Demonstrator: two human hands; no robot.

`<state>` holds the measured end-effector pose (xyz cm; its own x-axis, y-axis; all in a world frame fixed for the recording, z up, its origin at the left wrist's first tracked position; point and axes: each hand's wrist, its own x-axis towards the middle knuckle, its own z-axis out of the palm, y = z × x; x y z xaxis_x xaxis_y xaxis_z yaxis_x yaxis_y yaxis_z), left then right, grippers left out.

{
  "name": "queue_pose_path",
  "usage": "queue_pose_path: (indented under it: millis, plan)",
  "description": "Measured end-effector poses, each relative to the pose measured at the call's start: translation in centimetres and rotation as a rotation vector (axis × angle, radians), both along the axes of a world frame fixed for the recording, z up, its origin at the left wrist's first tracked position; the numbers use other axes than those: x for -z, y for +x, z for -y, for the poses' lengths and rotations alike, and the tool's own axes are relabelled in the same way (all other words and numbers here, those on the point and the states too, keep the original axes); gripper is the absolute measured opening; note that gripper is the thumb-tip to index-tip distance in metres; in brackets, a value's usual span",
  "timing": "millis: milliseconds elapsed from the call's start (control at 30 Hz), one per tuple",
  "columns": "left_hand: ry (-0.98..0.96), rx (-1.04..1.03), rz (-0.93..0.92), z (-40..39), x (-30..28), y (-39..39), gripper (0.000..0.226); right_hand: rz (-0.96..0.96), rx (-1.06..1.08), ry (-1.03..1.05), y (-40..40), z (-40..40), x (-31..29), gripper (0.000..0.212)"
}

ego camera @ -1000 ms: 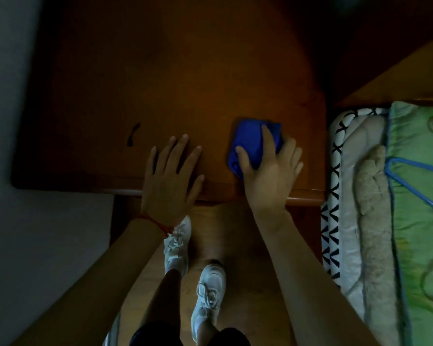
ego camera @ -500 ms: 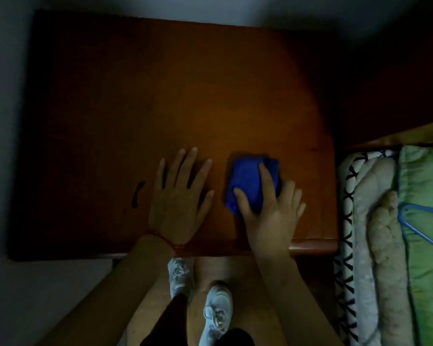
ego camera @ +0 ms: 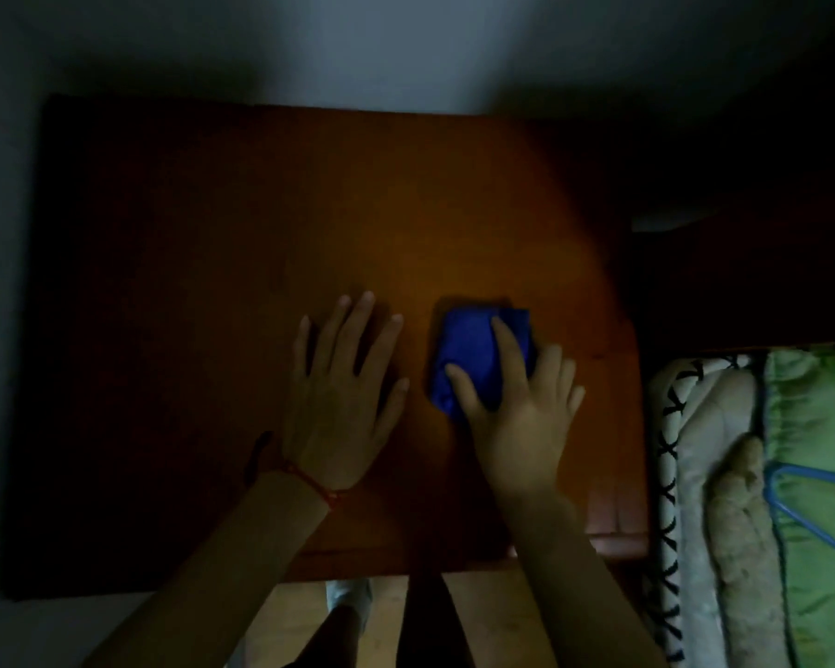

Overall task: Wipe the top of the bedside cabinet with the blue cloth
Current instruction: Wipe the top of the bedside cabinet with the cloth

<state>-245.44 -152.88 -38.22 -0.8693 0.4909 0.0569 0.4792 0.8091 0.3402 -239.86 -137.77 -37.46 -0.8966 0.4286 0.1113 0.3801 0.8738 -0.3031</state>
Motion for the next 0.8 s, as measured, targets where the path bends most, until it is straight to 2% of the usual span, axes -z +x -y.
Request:
queue_pose_path:
  millis: [133, 200, 367, 467, 567, 733, 800]
  plan:
    - [-0.023, -0.028, -0.023, -1.6, 0.2, -4.4, 0.053, -0.015, 0.001, 0.036, -7.7, -2.5, -0.2, 0.058]
    - [-0.065, -0.035, 0.003, -2.1, 0.5, -5.3, 0.055, 0.006, 0.004, -0.023, -10.4, -3.4, -0.3, 0.059]
    - [-0.104, -0.048, 0.029, -2.4, 0.7, -5.3, 0.058, 0.009, -0.055, 0.022, -4.3, -2.3, -0.4, 0.058]
    - [-0.094, -0.051, 0.020, -2.5, 0.7, -5.3, 0.057, -0.010, -0.097, 0.037, -8.6, -3.7, 0.0, 0.057]
    - [-0.081, -0.062, 0.014, -2.5, 0.6, -5.3, 0.057, -0.031, -0.030, -0.011, -15.9, -5.2, 0.0, 0.057]
    - [-0.052, -0.068, -0.003, -2.5, 0.6, -5.4, 0.055, -0.004, -0.049, -0.036, -12.3, -3.9, -0.1, 0.057]
    - [-0.052, -0.074, 0.000, -2.5, 0.6, -5.5, 0.055, -0.006, -0.092, -0.022, -13.6, -4.6, -0.1, 0.056]
